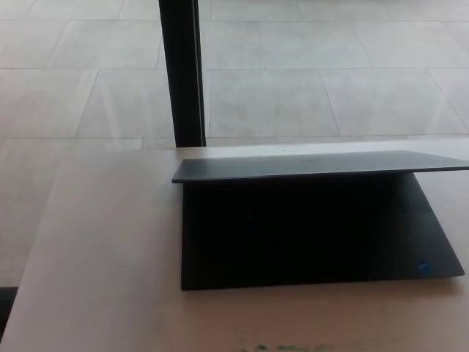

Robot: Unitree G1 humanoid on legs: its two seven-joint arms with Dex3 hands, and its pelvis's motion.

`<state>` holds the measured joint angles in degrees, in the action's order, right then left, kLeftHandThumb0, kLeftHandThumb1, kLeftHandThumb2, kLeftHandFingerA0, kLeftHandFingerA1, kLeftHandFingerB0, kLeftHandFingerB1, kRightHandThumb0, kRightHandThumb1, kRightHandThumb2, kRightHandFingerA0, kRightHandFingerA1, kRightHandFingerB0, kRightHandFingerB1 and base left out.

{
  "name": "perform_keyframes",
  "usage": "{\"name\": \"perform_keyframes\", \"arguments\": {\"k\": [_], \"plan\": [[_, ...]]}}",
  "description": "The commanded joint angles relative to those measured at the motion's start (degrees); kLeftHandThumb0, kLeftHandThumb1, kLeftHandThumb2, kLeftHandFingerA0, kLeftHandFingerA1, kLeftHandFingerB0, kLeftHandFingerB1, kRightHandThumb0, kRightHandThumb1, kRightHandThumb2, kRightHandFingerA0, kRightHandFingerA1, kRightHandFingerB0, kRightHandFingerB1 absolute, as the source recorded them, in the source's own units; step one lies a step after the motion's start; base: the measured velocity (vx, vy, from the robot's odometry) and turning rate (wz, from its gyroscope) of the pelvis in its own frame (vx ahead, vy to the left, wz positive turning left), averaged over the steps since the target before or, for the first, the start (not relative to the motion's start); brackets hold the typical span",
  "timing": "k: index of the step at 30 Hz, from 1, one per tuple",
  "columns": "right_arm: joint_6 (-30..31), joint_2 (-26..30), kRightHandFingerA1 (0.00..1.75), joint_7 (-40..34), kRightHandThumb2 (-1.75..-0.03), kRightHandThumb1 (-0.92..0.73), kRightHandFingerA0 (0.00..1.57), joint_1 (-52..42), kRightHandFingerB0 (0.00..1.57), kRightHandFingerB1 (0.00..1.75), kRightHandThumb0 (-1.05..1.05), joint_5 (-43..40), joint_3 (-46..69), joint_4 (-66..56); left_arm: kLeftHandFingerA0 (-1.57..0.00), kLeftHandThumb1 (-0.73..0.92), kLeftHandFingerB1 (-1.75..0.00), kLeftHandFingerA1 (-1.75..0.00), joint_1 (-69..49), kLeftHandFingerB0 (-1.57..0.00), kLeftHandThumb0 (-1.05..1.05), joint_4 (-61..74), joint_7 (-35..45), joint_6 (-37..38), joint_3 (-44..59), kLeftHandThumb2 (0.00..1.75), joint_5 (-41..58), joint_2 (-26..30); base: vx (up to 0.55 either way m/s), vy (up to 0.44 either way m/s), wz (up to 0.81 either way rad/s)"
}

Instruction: The robot uses its right hand to push down on the lid of a laptop kept in the middle of the desk to close it

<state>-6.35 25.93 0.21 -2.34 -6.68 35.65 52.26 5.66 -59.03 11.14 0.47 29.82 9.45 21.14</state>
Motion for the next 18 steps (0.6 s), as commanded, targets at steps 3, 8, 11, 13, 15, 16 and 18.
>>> {"name": "perform_keyframes", "arguments": {"k": [3, 8, 11, 13, 15, 16, 18], "plan": [[0.27, 8.2, 0.91, 1.65, -1.12, -0.75, 0.38, 3.24, 0.02, 0.55, -0.87, -16.17, 16.77, -2.43, -0.27, 0.81, -0.33, -0.42, 3.95, -0.26, -1.05, -5.06, 6.79, -0.29, 12.31, 0.71, 13.33, 4.3, 0.0, 0.0, 0.0], [4.61, 10.55, 0.95, 1.42, -0.7, -0.92, 0.25, 7.85, 0.14, 0.63, -0.83, -20.69, 22.6, -14.47, -0.28, 0.81, -0.34, -0.43, 4.5, -0.27, -1.05, -5.51, 6.89, -0.44, 13.54, 0.72, 12.93, 4.36, 0.0, 0.0, 0.0], [6.88, 10.37, 0.92, 1.19, -0.69, -0.92, 0.24, 10.18, 0.14, 0.63, -0.85, -20.68, 21.9, -21.77, -0.28, 0.81, -0.34, -0.43, 4.63, -0.26, -1.05, -5.57, 7.05, -0.3, 14.01, 0.74, 12.83, 4.26, 0.0, 0.0, 0.0], [7.99, 10.46, 0.9, 1.83, -0.68, -0.92, 0.28, 12.02, 0.16, 0.61, -0.87, -21.27, 20.76, -27.56, -0.28, 0.8, -0.34, -0.44, 4.87, -0.25, -1.05, -5.88, 7.36, -0.2, 13.78, 0.74, 12.51, 4.29, 0.0, 0.0, 0.0], [8.92, 11.56, 0.74, 0.67, -0.67, -0.92, 0.41, 17.25, 0.27, 0.53, -0.86, -19.4, 16.88, -32.05, -0.28, 0.8, -0.34, -0.44, 5.24, -0.26, -1.05, -6.84, 7.31, -0.39, 14.11, 0.73, 12.61, 4.51, 0.0, 0.0, 0.0], [8.33, 12.03, 0.71, 0.71, -0.67, -0.92, 0.52, 20.5, 0.32, 0.51, -0.85, -17.74, 14.17, -32.93, -0.3, 0.81, -0.34, -0.43, 5.05, -0.26, -1.05, -6.5, 7.38, -0.23, 13.94, 0.7, 12.49, 4.34, 0.0, 0.0, 0.0], [8.9, 12.17, 0.69, 0.08, -0.68, -0.92, 0.5, 24.85, 0.33, 0.49, -0.85, -15.16, 9.94, -35.92, -0.3, 0.82, -0.33, -0.42, 5.15, -0.26, -1.05, -6.35, 7.16, -0.04, 13.73, 0.71, 12.31, 4.2, 0.0, 0.0, 0.0]]}}
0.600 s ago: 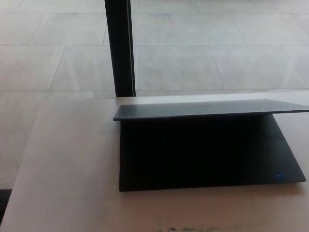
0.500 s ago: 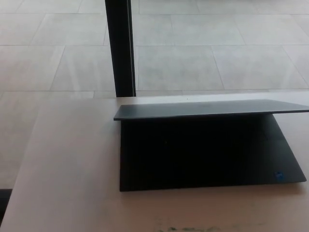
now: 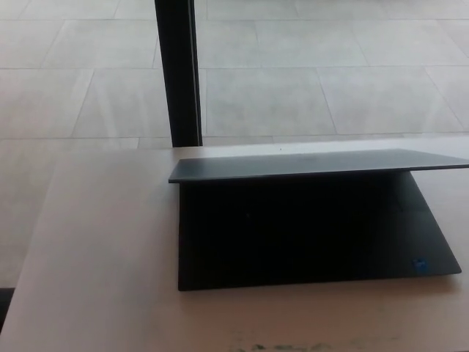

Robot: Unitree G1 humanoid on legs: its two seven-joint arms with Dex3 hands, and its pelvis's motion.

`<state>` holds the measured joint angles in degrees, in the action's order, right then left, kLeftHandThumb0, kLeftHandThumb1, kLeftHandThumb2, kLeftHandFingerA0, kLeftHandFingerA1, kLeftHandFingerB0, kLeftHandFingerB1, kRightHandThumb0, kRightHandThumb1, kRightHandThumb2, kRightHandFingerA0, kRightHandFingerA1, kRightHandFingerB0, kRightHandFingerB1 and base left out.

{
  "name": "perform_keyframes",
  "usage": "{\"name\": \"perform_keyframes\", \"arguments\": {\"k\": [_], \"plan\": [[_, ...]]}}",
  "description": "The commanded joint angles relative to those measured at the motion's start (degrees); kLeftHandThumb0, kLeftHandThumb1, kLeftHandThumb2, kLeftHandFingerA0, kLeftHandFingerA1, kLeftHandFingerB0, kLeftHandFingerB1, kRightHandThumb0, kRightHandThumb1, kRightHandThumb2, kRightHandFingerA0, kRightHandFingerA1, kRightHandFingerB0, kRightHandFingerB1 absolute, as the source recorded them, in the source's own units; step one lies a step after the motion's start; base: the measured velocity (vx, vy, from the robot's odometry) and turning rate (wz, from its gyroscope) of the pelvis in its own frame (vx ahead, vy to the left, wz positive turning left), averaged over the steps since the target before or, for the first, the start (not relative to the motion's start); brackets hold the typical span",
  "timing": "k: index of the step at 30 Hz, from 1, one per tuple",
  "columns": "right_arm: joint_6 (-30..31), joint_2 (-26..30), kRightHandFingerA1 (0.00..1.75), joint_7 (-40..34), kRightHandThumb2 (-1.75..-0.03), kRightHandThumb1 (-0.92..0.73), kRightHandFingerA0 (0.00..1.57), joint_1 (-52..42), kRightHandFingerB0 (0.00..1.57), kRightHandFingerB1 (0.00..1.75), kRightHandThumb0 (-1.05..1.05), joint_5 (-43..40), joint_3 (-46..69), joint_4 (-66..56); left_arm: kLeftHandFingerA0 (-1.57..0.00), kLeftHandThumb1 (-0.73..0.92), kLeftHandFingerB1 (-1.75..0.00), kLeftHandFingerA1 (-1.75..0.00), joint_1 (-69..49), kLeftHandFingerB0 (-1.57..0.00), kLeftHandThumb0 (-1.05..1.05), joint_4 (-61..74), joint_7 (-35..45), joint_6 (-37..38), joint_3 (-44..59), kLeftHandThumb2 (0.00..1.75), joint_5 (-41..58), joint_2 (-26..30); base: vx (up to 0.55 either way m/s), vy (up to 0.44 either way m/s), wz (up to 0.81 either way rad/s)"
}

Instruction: The robot uses its right hand to push down on the lid of a laptop kept in the middle of the desk to close it

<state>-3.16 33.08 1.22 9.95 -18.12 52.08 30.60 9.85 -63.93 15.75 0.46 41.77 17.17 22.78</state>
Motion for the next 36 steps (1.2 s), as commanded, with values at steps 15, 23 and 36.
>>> {"name": "perform_keyframes", "arguments": {"k": [15, 23, 36], "plan": [[2.4, -0.34, 0.38, 8.31, -0.7, -0.91, 0.31, 23.14, 0.22, 0.28, -0.9, 13.21, -42.9, -24.25, -0.27, 0.79, -0.35, -0.43, 0.5, -0.25, -1.05, -2.07, 3.16, 0.65, 1.99, 0.74, 5.4, 1.78, 0.0, 0.0, 0.0], [-2.61, -0.83, 0.45, 8.97, -0.68, -0.92, 0.32, 17.94, 0.24, 0.3, -0.84, 19.76, -54.08, -22.33, -0.26, 0.79, -0.36, -0.42, 0.76, -0.25, -1.05, -1.93, 3.61, 0.19, 1.89, 0.71, 5.95, 1.92, 0.0, 0.0, 0.0], [-4.88, 1.92, 0.46, 11.76, -0.71, -0.92, 0.29, 22.37, 0.27, 0.31, -0.82, 32.25, -70.27, -10.59, -0.27, 0.77, -0.34, -0.44, 1.13, -0.23, -1.05, -2.66, 3.69, 0.11, 0.94, 0.7, 5.63, 2.58, 0.0, 0.0, 0.0]]}}
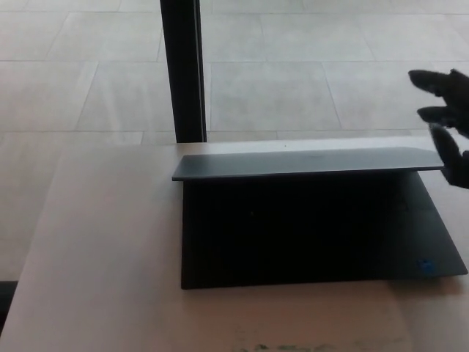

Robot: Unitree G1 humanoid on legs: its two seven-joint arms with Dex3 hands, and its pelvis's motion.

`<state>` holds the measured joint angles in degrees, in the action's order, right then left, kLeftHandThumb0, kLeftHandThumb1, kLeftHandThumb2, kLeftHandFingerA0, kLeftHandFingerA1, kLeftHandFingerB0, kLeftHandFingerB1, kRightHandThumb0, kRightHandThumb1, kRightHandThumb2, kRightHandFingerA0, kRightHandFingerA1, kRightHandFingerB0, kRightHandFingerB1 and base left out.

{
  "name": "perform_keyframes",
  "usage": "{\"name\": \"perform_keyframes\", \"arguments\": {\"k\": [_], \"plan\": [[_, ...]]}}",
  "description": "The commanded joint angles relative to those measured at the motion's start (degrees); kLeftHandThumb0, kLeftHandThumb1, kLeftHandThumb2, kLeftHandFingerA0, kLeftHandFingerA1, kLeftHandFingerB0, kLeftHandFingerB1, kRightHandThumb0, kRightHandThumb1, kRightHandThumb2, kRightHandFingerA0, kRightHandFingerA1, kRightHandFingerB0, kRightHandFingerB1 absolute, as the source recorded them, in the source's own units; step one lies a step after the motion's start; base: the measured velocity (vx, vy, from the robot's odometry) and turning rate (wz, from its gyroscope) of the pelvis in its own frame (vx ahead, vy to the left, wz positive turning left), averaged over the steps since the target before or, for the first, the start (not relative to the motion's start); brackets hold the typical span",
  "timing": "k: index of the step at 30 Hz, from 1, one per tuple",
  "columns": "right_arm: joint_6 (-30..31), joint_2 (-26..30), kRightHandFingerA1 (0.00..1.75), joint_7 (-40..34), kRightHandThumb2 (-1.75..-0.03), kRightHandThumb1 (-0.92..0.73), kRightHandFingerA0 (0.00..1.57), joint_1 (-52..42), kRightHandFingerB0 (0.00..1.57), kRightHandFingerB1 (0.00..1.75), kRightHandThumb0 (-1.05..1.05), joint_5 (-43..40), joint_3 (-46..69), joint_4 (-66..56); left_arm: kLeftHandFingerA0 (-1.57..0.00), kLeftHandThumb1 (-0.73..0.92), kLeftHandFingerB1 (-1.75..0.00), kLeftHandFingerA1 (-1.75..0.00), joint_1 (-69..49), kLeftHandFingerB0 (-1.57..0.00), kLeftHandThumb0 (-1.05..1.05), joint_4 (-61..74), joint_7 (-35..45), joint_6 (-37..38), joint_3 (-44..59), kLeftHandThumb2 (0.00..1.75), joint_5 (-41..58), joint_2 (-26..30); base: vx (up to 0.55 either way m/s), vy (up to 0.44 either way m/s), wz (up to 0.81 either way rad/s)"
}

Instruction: The robot uses its right hand to push down on the lid of a laptop kept in the middle of the desk to close it

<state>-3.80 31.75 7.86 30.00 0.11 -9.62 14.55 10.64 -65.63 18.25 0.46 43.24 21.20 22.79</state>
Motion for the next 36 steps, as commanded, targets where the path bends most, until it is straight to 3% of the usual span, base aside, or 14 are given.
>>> {"name": "perform_keyframes", "arguments": {"k": [1, 3, 4, 10, 23, 24, 25, 32, 36], "plan": [[-3.95, 3.31, 0.5, 5.48, -0.83, -0.78, 0.29, 2.69, 0.26, 0.36, -0.86, 14.51, -9.46, 5.99, -0.28, 0.8, -0.34, -0.44, 0.36, -0.24, -1.05, -1.0, 1.22, 0.14, -0.52, 0.71, 1.65, 2.57, 0.0, 0.0, 0.0], [-3.6, 3.13, 0.49, 5.68, -0.79, -0.79, 0.31, 3.3, 0.29, 0.35, -0.84, 15.56, -11.06, 7.19, -0.3, 0.8, -0.34, -0.45, 0.12, -0.24, -1.05, -0.53, 0.9, -0.03, -0.4, 0.71, 1.84, 2.52, 0.0, 0.0, 0.0], [-2.25, 2.81, 0.46, 6.54, -0.68, -0.9, 0.32, 4.05, 0.36, 0.32, -0.78, 17.42, -13.42, 9.1, -0.29, 0.82, -0.35, -0.45, 0.12, -0.25, -1.05, -0.08, 0.97, -0.14, -0.16, 0.7, 2.16, 2.56, 0.0, 0.0, 0.0], [-3.05, 3.06, 0.47, 4.74, -0.68, -0.9, 0.3, 3.39, 0.37, 0.33, -0.76, 22.97, -19.78, 15.78, -0.27, 0.85, -0.34, -0.45, 0.59, -0.25, -1.05, -0.14, 1.29, 0.4, -0.82, 0.71, 1.66, 2.54, 0.0, 0.0, 0.0], [-7.15, 1.89, 0.5, 0.85, -0.68, -0.92, 0.29, -3.94, 0.34, 0.34, -0.8, 24.57, -23.74, 23.2, -0.27, 0.81, -0.36, -0.45, 0.72, -0.23, -1.05, -0.41, 1.4, 0.34, -0.75, 0.72, 2.34, 2.92, 0.0, 0.0, 0.01], [-7.55, 1.36, 0.56, -0.48, -0.82, -0.78, 0.33, -5.16, 0.32, 0.39, -0.87, 24.96, -24.01, 24.32, -0.3, 0.82, -0.36, -0.47, 0.83, -0.24, -1.05, -0.42, 0.98, 0.24, -0.8, 0.72, 2.36, 3.12, 0.0, 0.0, 0.0], [-7.18, 1.15, 0.55, -1.39, -0.68, -0.92, 0.35, -5.79, 0.36, 0.36, -0.82, 25.65, -24.25, 24.85, -0.29, 0.82, -0.35, -0.46, 0.75, -0.24, -1.05, -0.21, 1.06, 0.22, -0.86, 0.72, 2.47, 3.1, 0.0, 0.0, 0.0], [-8.09, 0.18, 0.59, -6.03, -0.69, -0.92, 0.33, -9.24, 0.34, 0.42, -0.83, 30.03, -26.66, 30.97, -0.27, 0.81, -0.35, -0.45, 0.67, -0.24, -1.05, -0.85, 1.15, 0.37, -1.49, 0.73, 3.08, 3.36, 0.0, 0.0, 0.0], [-8.73, 0.94, 0.55, -4.59, -0.69, -0.92, 0.3, -9.48, 0.31, 0.39, -0.81, 28.92, -25.57, 31.08, -0.29, 0.83, -0.36, -0.47, 0.73, -0.26, -1.05, -0.57, 0.65, 0.02, -1.42, 0.71, 3.52, 3.35, 0.0, 0.0, 0.0]]}}
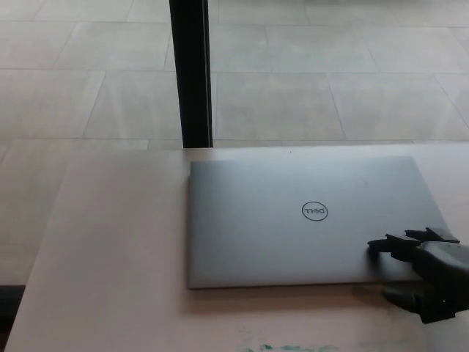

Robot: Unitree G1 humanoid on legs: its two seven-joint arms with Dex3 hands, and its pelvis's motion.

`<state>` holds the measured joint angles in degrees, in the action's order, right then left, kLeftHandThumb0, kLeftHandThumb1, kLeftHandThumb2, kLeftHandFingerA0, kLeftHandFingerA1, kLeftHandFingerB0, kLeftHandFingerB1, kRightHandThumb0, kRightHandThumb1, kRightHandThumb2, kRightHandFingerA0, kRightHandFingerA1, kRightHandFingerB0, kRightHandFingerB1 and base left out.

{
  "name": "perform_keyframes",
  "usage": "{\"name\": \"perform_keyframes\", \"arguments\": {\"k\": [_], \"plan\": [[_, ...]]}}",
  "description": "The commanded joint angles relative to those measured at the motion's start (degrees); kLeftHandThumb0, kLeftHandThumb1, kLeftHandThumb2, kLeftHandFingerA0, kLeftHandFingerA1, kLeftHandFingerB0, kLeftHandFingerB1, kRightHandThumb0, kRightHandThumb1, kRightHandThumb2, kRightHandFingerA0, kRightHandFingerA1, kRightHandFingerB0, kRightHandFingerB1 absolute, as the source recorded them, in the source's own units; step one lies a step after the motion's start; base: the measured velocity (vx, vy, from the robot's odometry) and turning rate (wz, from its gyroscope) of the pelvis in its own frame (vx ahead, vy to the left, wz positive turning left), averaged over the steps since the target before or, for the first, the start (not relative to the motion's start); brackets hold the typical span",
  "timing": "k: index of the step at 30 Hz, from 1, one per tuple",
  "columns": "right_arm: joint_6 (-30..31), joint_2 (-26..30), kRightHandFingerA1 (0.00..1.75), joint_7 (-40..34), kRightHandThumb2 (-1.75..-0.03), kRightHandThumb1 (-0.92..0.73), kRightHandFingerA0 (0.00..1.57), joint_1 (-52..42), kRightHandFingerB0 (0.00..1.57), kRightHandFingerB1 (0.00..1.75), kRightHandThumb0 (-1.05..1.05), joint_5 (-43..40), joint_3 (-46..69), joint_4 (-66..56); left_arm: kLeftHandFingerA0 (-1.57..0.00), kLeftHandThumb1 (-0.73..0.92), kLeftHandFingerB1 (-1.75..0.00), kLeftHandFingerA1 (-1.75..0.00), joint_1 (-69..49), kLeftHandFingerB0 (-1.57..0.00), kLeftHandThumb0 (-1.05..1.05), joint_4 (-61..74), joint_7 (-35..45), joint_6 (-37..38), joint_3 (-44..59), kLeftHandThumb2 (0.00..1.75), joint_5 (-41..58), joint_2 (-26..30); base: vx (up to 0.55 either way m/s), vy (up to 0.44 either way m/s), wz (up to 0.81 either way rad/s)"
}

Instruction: The robot uses its right hand to push down on the lid of a laptop kept in the middle of the desk to close it

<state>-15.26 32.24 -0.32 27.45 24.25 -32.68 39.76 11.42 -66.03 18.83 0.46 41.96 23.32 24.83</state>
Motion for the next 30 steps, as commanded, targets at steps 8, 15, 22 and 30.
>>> {"name": "perform_keyframes", "arguments": {"k": [8, 15, 22, 30], "plan": [[1.33, 3.73, 0.47, 7.87, -0.7, -0.92, 0.27, -5.0, 0.28, 0.33, -0.76, -1.16, 5.94, -0.52, -0.28, 0.83, -0.34, -0.44, -0.32, -0.24, -1.05, -0.39, 0.53, 0.43, -0.9, 0.72, 1.5, 1.57, 0.0, 0.0, 0.0], [-0.12, 6.35, 0.48, 11.41, -0.67, -0.9, 0.43, -4.23, 0.36, 0.35, -0.74, -8.97, 17.21, -8.43, -0.25, 0.58, -0.42, -0.51, -0.43, -0.2, -1.05, -0.87, 0.22, 0.74, -1.03, 1.13, 1.52, 1.48, 0.0, 0.0, 0.0], [8.94, 6.8, 0.47, 18.85, -0.67, -0.9, 0.4, -7.24, 0.37, 0.34, -0.71, -27.76, 36.79, -16.24, -0.29, 0.83, -0.34, -0.42, -0.71, -0.24, -1.05, -0.85, 0.11, 0.87, -1.06, 0.77, 1.48, 1.4, 0.0, 0.0, 0.0], [13.15, 5.73, 0.53, 12.24, -0.67, -0.87, 0.57, -12.55, 0.48, 0.37, -0.81, -44.15, 66.93, -12.78, -0.31, 0.84, -0.34, -0.44, -0.85, -0.26, -1.05, -0.94, -0.23, 0.37, -0.54, 0.72, 1.87, 1.85, 0.0, 0.0, 0.0]]}}
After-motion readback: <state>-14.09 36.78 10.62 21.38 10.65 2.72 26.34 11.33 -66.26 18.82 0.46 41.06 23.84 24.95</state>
